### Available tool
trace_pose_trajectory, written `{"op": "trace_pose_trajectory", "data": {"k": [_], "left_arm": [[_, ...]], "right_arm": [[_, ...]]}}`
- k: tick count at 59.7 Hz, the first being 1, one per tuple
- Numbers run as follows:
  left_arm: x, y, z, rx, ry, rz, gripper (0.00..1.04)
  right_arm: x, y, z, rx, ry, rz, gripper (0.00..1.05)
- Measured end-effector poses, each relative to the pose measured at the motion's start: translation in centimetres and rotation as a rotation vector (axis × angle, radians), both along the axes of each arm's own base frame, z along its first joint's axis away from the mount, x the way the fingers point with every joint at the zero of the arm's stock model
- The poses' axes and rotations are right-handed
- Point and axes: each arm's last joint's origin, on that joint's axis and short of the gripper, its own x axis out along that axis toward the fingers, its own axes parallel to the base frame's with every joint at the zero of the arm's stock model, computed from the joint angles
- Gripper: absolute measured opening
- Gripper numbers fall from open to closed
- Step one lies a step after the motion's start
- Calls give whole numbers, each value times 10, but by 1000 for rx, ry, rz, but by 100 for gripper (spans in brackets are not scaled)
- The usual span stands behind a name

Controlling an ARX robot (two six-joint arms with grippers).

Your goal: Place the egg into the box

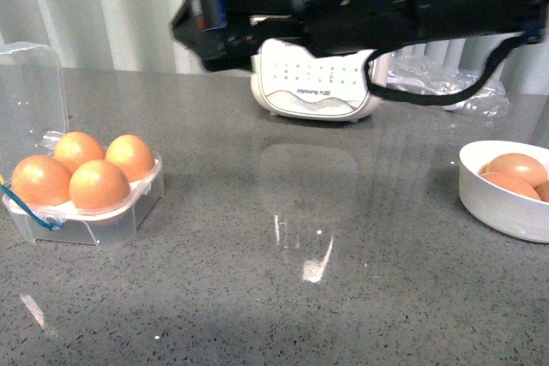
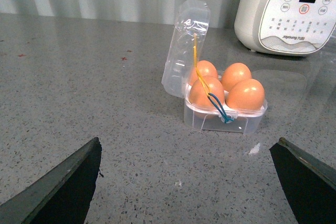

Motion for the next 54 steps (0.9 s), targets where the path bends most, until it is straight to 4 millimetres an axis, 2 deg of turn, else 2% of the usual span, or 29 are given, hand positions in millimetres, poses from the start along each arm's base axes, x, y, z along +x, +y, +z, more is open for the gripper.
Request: {"op": "trace_pose_trajectory", "data": {"k": [9,18,23,32,35,40,43,54], "left_arm": [[0,0,0,0,0,0,98],[0,0,0,0,0,0,98],[0,0,0,0,0,0,98],[0,0,0,0,0,0,98],[0,0,0,0,0,0,98],[0,0,0,0,0,0,98],[0,0,0,0,0,0,98],[0,0,0,0,0,0,98]], "right_arm": [[-16,-48,5,-6,-81,-281,98],[-49,-92,-1,-103,-203,-595,98],[-72,-106,-3,-153,-277,-710,98],[-106,-119,-3,-255,-421,-818,98],[-115,-122,-4,-247,-372,-800,91],[-146,-134,-27,-107,-170,-785,68],[-159,-140,-35,-57,-146,-795,57],[-179,-150,-53,4,-135,-807,24]]}}
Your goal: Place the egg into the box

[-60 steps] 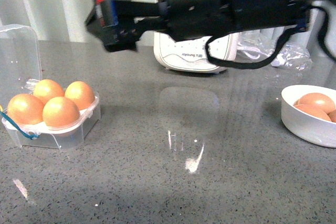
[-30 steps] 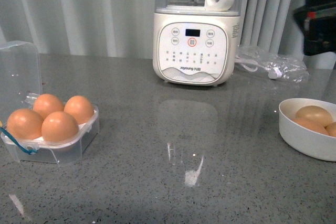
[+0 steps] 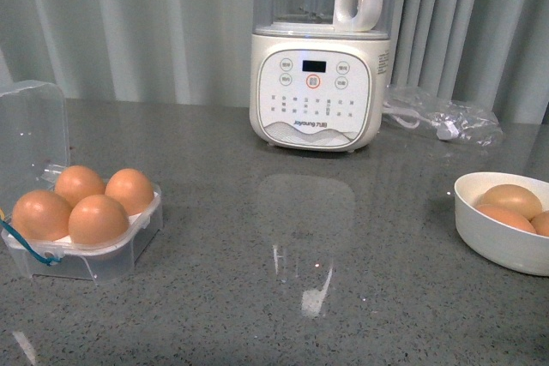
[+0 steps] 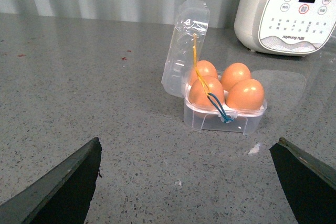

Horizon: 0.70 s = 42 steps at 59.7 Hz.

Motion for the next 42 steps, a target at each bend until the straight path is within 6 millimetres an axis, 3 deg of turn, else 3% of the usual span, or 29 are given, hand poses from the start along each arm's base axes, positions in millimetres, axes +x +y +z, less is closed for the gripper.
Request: {"op": "trace_pose_trajectory", "data": {"k": [8,17,42], "left_arm": [[0,0,0,0,0,0,98],[0,0,0,0,0,0,98],[0,0,0,0,0,0,98]], "right_arm": [[-9,-4,-11,5,2,4,3],[-20,-15,-20,11,-1,-4,3],[-42,-15,-38,11,-1,-2,3]]}}
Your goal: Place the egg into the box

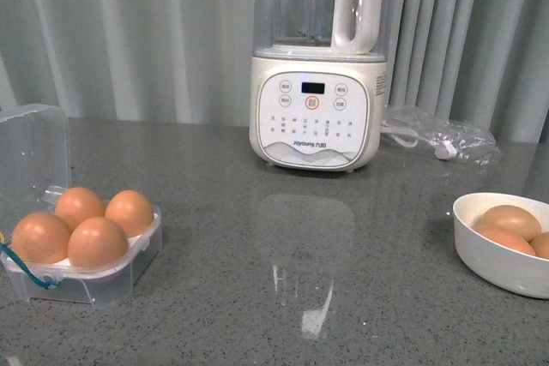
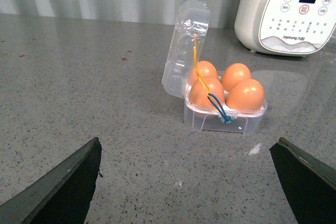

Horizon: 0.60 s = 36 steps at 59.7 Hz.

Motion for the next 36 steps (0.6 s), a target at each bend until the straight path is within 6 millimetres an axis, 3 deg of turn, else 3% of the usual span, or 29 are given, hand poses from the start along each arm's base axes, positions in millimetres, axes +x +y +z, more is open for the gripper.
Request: {"op": "trace_pose_trajectory", "data": {"k": [9,36], "left_arm": [[0,0,0,0,0,0,98],[0,0,0,0,0,0,98]], "right_arm": [[-4,0,-8,0,-9,0,3],[-14,0,-8,0,-14,0,3]]}}
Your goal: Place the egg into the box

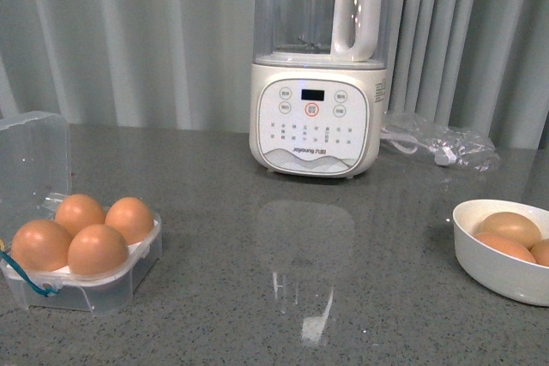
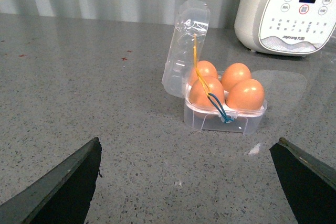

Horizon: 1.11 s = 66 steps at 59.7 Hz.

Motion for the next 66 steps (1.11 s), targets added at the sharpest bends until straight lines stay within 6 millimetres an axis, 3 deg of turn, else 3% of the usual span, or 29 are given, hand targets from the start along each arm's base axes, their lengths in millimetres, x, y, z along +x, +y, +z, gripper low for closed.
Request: {"op": "trace_pose_trajectory", "data": {"k": [37,52,66], "left_arm": [[0,0,0,0,-1,0,98],[0,0,0,0,-1,0,98],[0,0,0,0,-1,0,98]], "right_arm": [[-13,0,-3,0,6,2,3],[-13,0,-3,0,6,2,44],[-13,0,-3,0,6,2,99]]}}
